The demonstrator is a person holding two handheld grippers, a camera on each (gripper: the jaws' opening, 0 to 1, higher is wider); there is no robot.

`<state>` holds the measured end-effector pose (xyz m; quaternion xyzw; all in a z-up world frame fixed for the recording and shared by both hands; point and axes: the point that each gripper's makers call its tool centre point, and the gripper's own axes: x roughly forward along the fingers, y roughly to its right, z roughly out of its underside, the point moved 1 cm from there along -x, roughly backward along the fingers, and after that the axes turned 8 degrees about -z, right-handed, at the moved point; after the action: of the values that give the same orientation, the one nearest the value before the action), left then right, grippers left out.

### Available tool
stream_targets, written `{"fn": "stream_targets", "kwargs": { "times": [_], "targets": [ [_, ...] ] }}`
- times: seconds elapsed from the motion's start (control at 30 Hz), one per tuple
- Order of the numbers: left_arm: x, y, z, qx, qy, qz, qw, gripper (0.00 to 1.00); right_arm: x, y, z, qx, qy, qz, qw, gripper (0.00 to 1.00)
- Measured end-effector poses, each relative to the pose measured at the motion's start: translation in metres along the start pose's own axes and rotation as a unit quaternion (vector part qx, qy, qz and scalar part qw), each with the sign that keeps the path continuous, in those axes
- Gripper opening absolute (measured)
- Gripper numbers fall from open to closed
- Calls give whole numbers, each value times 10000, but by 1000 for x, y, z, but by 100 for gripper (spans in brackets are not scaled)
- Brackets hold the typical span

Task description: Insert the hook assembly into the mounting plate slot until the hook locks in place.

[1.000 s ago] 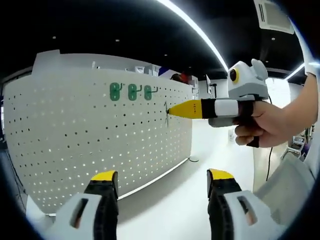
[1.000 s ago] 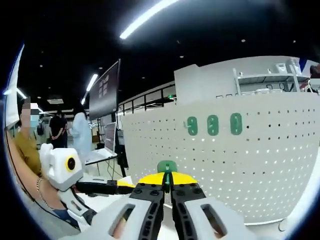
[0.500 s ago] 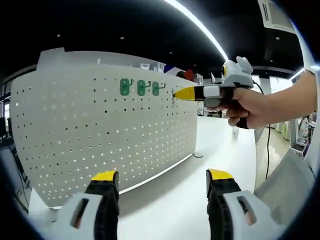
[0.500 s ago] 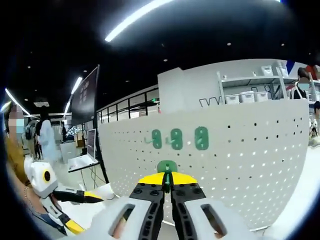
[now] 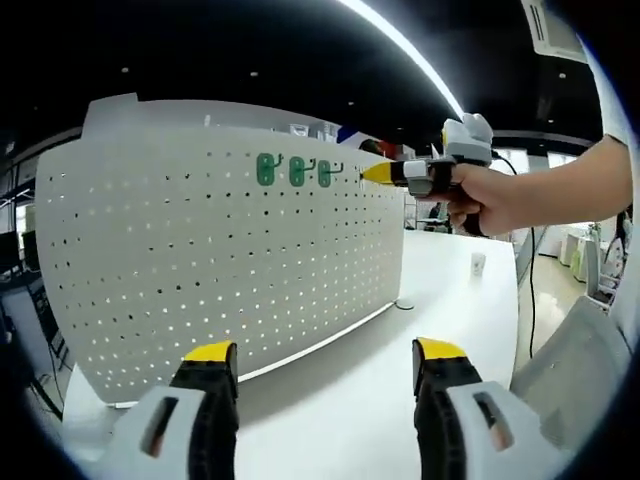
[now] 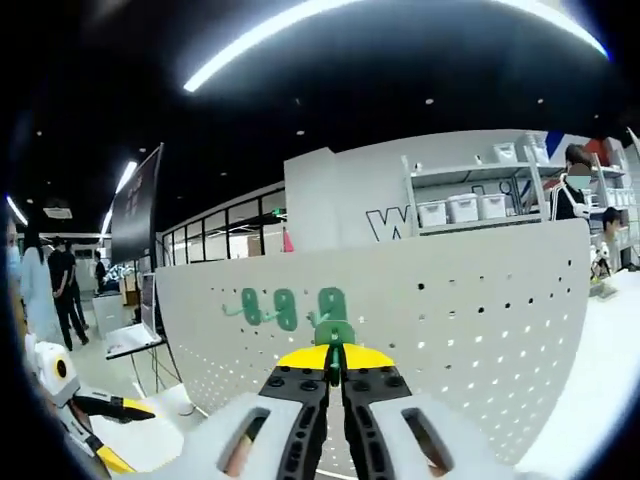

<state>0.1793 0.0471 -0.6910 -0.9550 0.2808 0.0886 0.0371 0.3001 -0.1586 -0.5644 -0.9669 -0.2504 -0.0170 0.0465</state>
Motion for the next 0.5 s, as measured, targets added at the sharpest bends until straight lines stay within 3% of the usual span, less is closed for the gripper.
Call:
{"fn": "stream_targets", "kwargs": {
  "times": [0.5],
  "targets": [
    [-2, -2, 1, -34, -31, -50, 10000, 72, 10, 23, -13, -153, 181, 288, 9993, 1]
  ]
}}
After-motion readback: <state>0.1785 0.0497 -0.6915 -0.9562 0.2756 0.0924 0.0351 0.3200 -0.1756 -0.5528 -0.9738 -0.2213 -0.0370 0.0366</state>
